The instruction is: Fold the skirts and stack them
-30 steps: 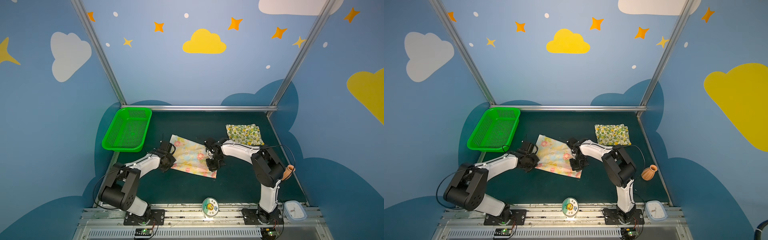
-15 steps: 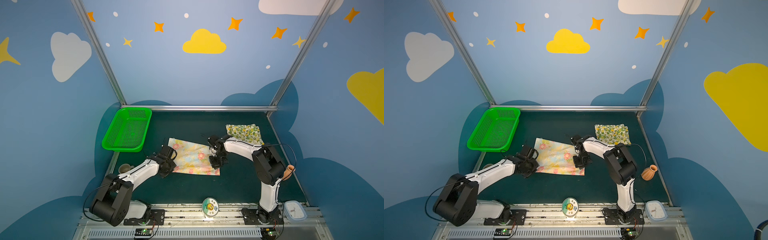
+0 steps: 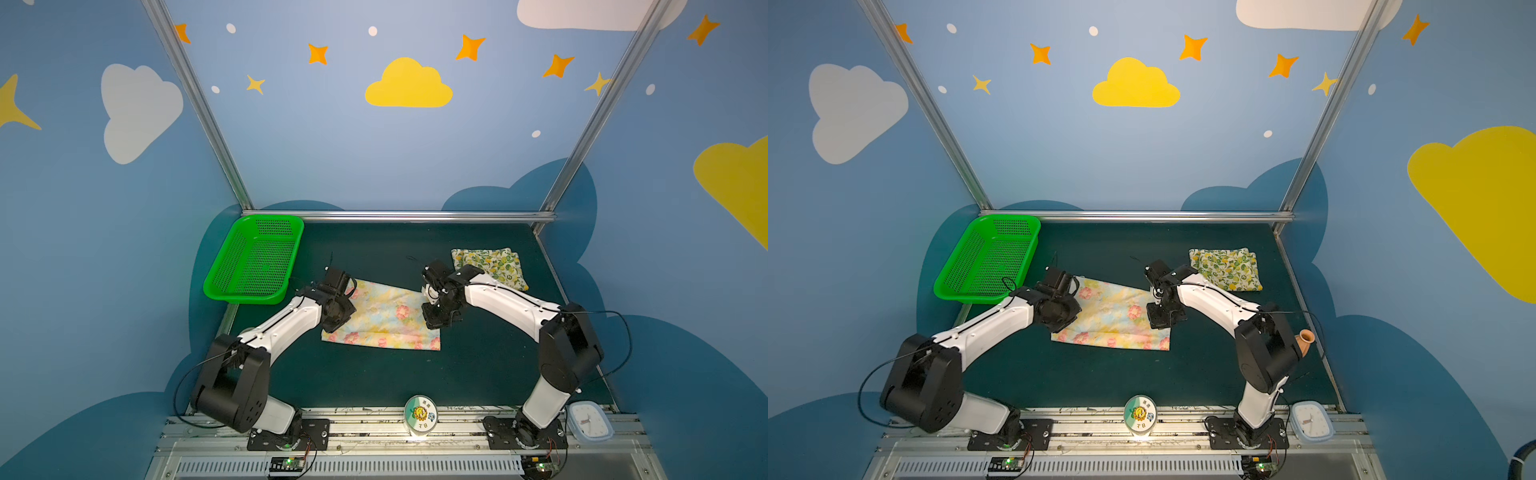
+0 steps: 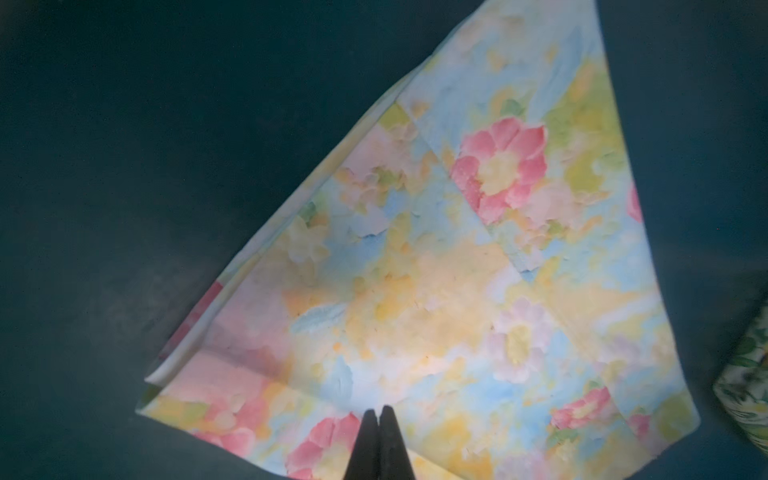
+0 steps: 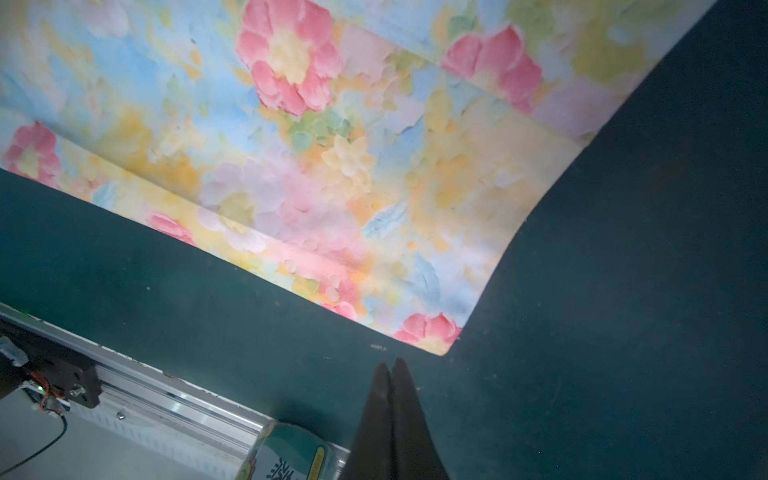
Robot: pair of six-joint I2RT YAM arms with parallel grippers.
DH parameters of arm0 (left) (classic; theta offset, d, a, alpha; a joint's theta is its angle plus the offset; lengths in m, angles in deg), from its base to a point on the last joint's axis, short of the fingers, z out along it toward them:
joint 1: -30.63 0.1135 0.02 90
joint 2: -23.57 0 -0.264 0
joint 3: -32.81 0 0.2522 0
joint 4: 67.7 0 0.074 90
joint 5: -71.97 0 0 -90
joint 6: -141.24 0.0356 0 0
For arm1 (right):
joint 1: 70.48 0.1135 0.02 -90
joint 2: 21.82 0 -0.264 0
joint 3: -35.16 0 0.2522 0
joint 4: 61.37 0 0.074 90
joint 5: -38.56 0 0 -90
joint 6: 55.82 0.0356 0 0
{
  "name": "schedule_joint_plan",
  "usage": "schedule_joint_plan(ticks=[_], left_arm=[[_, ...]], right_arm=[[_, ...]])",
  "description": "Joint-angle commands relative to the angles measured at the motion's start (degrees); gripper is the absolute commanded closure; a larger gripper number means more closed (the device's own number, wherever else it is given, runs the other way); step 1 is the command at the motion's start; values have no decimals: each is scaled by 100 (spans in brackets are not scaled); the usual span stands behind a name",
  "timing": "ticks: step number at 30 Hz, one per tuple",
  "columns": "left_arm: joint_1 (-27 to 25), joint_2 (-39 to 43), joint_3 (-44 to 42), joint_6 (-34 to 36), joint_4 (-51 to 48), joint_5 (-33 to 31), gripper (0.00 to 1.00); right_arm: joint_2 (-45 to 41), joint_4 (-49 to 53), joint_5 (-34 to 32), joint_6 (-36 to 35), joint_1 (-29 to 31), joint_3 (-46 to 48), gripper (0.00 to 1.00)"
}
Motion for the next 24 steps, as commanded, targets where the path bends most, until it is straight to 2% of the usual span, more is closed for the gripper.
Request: schedule_joint_plan(ticks=[1,5,11,20,24], left_arm=[[70,-376,243,389,-92,-88,95],[105,-770,135,510,-31,-62,96],[122,-878,-339,351,166,-20,96],[9,-304,-1213,-102,272,156,96],[-31,72,-1347,-190,77,133,96]], right_arm=[[-58,-94,103,200,-23,236,100],[89,-369,250,290,-28,481,100],[323,-547,422,243,-160,535,100],[403,-538,768,61,-546,377,100],[344,-594,905,40,-753,395,100]])
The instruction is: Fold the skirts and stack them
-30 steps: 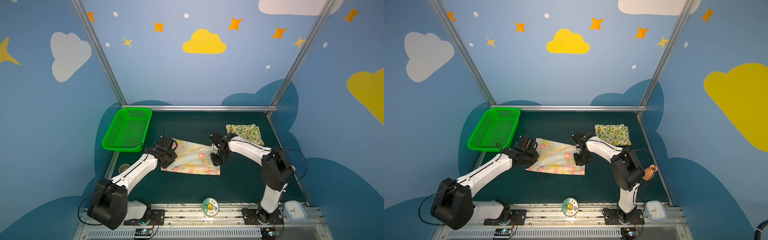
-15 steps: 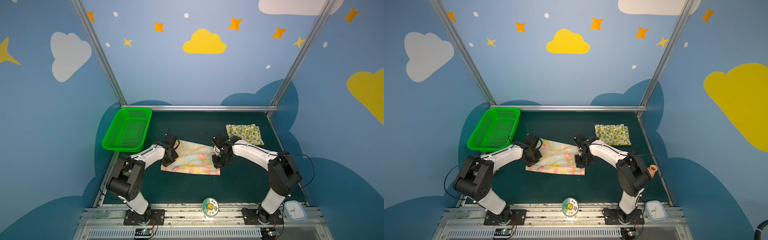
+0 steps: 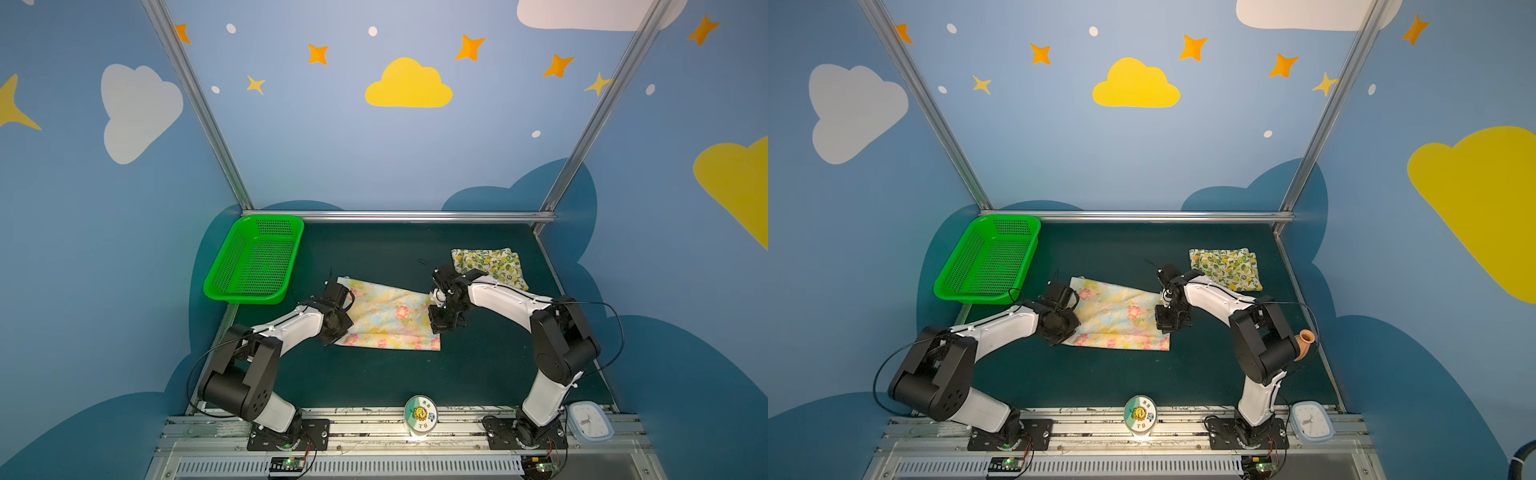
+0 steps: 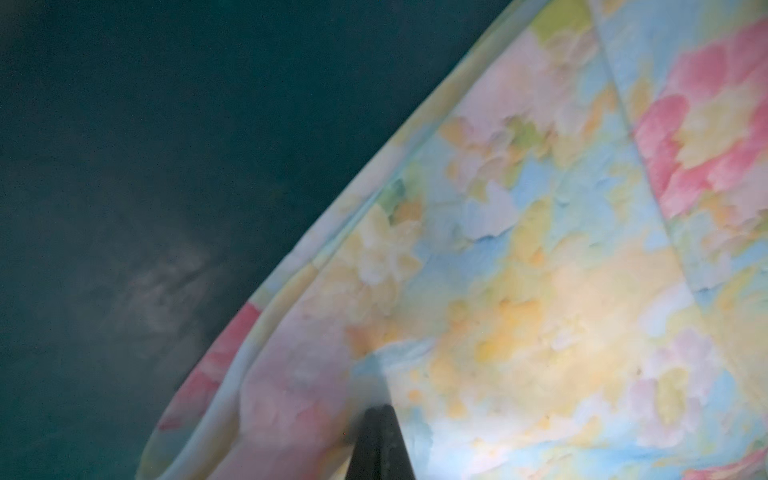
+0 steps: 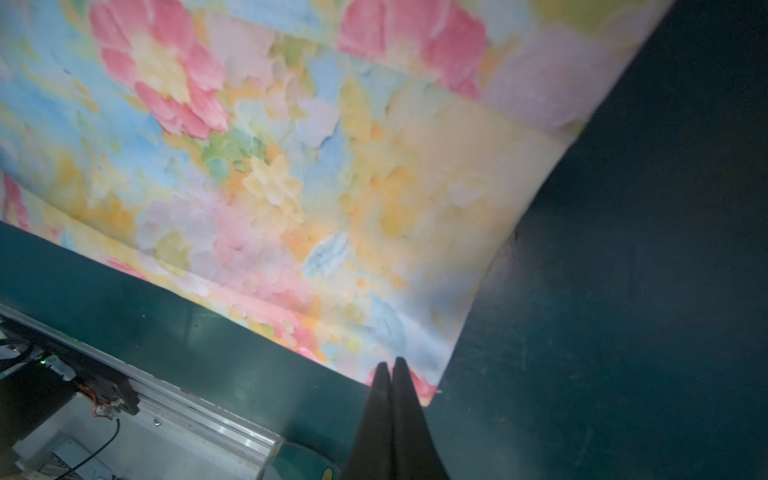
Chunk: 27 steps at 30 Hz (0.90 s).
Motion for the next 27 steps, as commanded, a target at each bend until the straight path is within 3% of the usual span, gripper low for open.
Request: schedule_joint_plan(ticks=[1,5,8,12,19,27], left_arm=[[-62,169,-212,-140,-747,11,96],[-79,608,-60,-82,-901,-108,96],[-138,910,180,80,-812,-46,94],[-232,901,650,393,-586,277,91],[-719,-267,1805,760,-339,769,92],[-1374,-2244,3443,867,-431,1352,95]], right_arm=[[-21,-41,239,-53,-168,-94,100],[-286,-393,784,-31,-539,179,100],[-461,-681,1235,52,-870,437,79],[-660,-1148,1757,184,-1295,876,67],[-825,-1803,2280,281,-1854,1418,58],[-766,-2547,2554,512,-2080,1853,57]])
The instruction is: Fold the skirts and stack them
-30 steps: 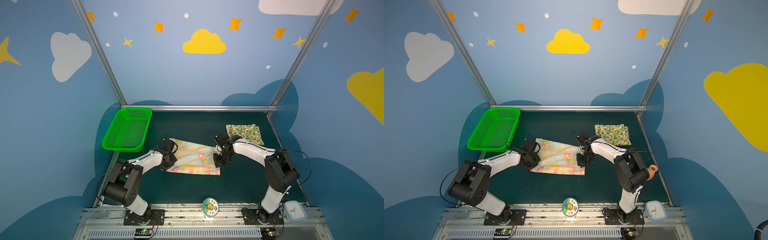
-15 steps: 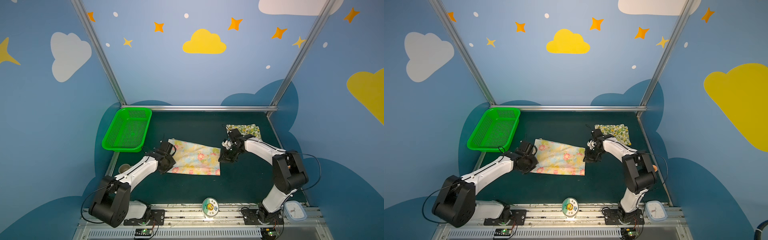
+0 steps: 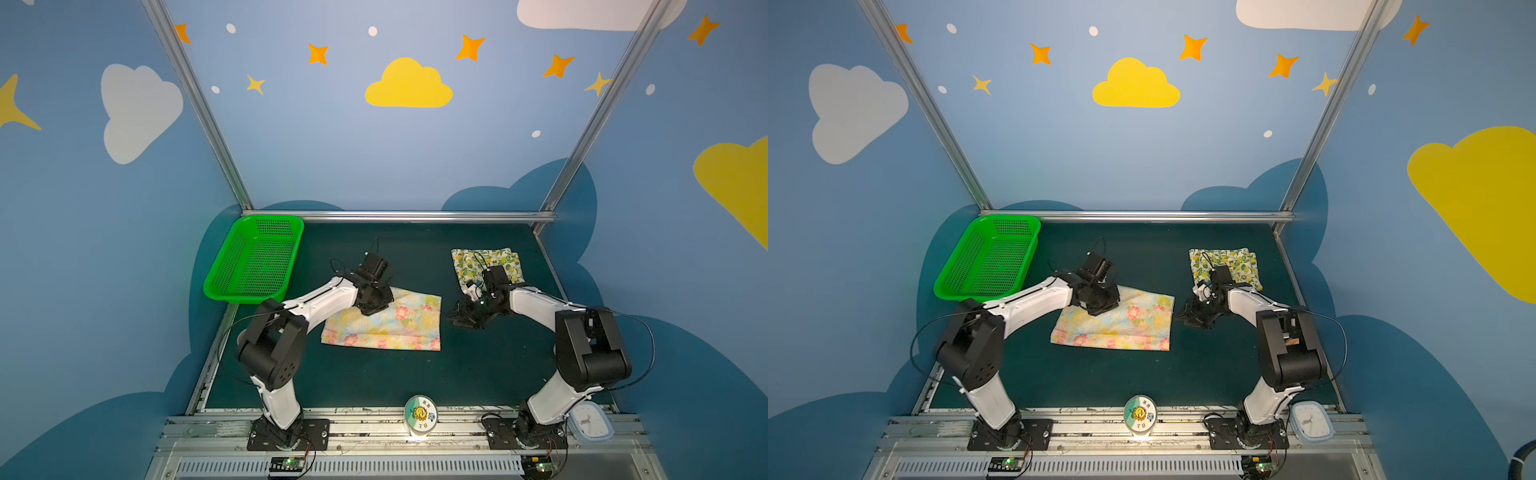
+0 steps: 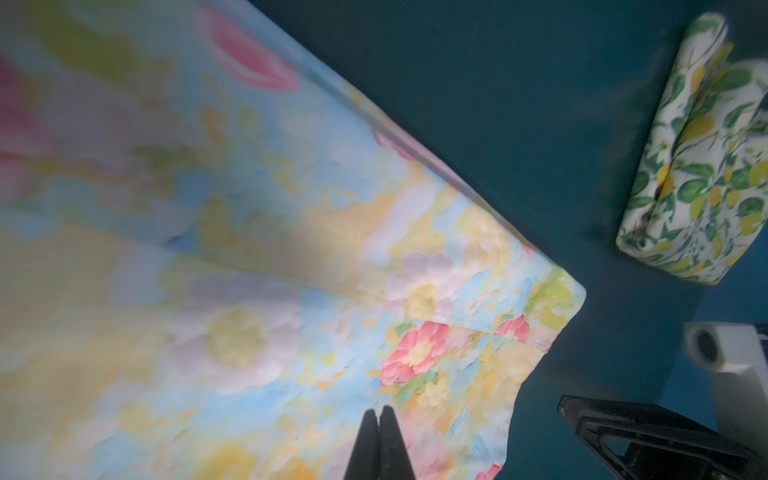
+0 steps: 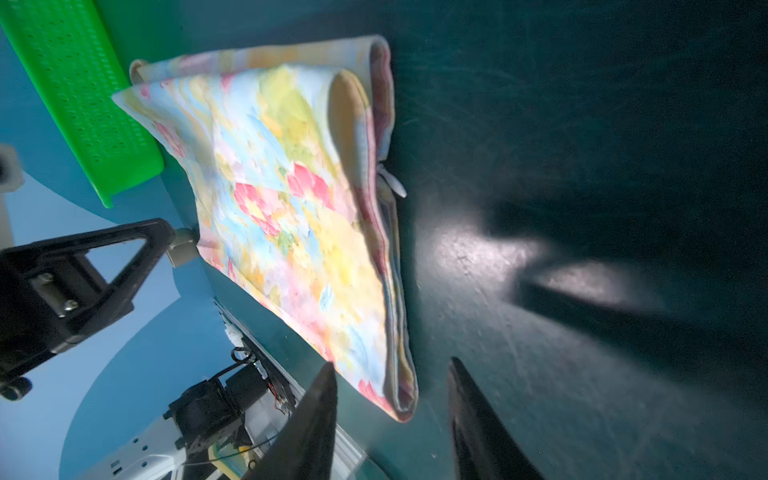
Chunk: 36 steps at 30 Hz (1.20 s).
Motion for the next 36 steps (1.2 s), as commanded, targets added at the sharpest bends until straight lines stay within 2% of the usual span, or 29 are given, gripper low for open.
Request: schedule_joint_plan(ticks=[1,4,9,21,36], left_arm=[[-218,-575,537,156,-139,339,95],[-348,-1033,940,132,-308,343,96],[-377,-1346,1073,86,-466,261,96],[-379,-1470,958,7,-433,246,96],[-383,-1430,836,5,-369,246,96]], right_arm=[[-71,-472,290,122,4,153,57],[29,-654,310,123,7,249,57],[217,-1167,386,275,8,492,57],[968,-2439,639,850,186,789,56],[1353,-3004,460,1208,502,916,56]])
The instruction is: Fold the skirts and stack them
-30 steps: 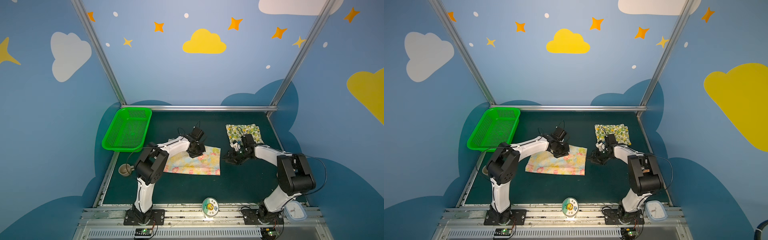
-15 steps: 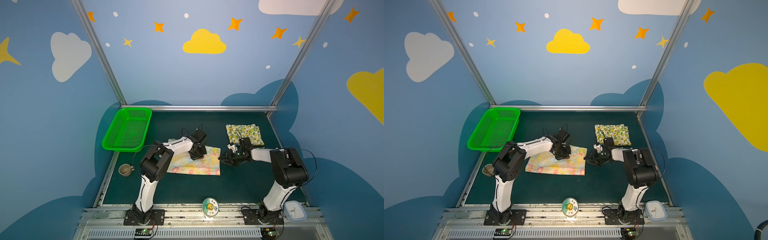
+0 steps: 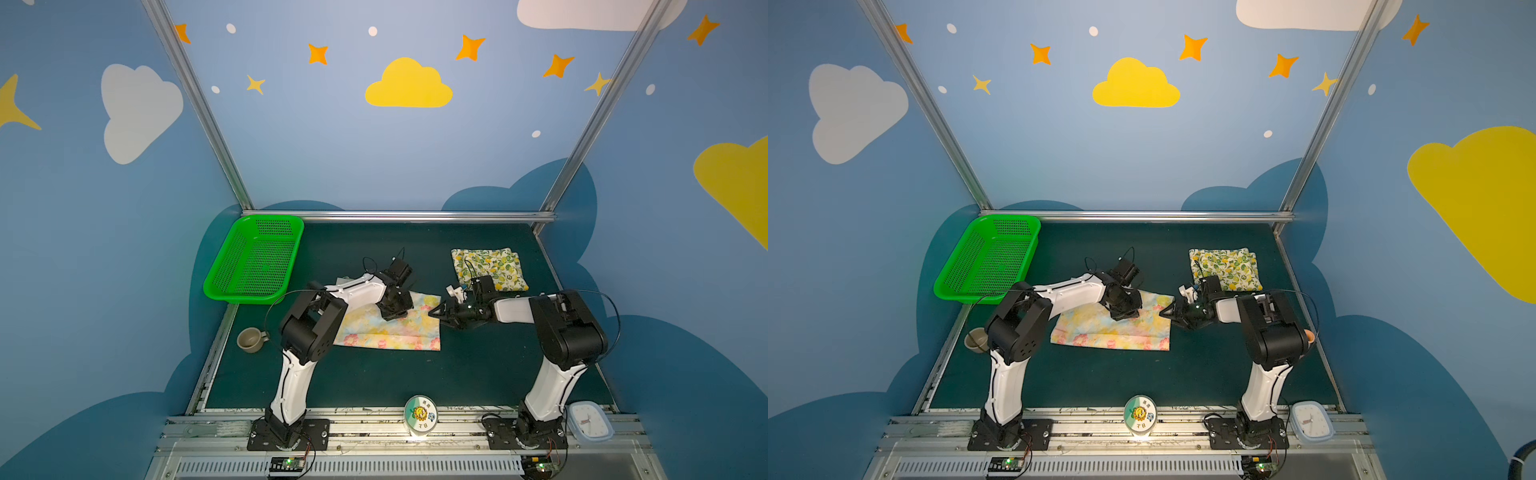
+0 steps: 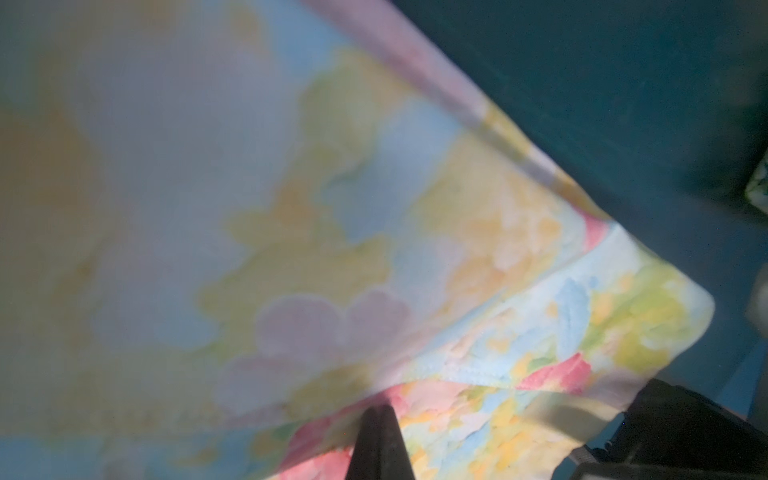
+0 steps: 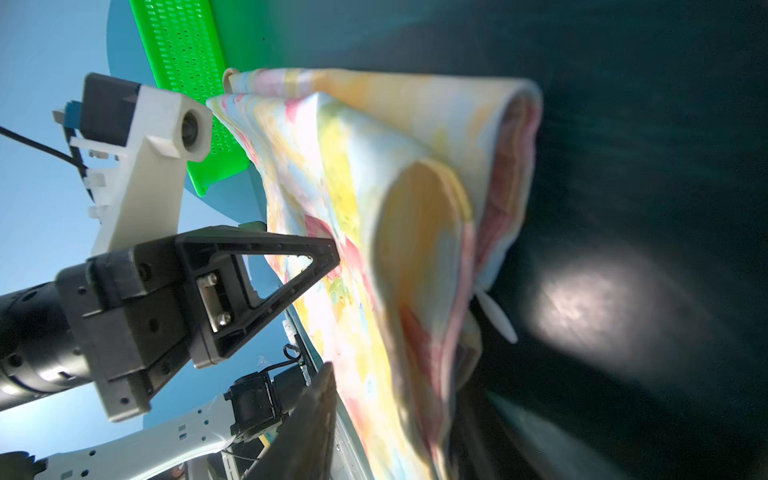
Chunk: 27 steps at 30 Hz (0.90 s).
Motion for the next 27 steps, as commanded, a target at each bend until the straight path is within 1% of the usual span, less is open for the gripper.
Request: schedule_joint_plan(ticks=[1,14,21,23,24,25,27], left_arm=[[13,-64,-90,-12,-142,-45,96],[9,-82,-63,11,-202,-50,96],[13,-39,-42,7,-177,-54,96],[18,-29,-11,32,-193,-58,96],[20,-21,-2,41,-194,-63,96],[18,-5,-3,33,-186,-71,96],[25,43,-1,37,-177,-89,96]], right_arm=[[351,138,-573,108,167,236,56],[579,-115,-600,307,536,74,59],[431,-86,-641,401,604,13,71],[360,-32,-661,404,616,-16,74],[330,37,-690,404,622,-33,74],[300,75,-697,394,629,-47,79],[225,149,-708,386,632,-64,93]])
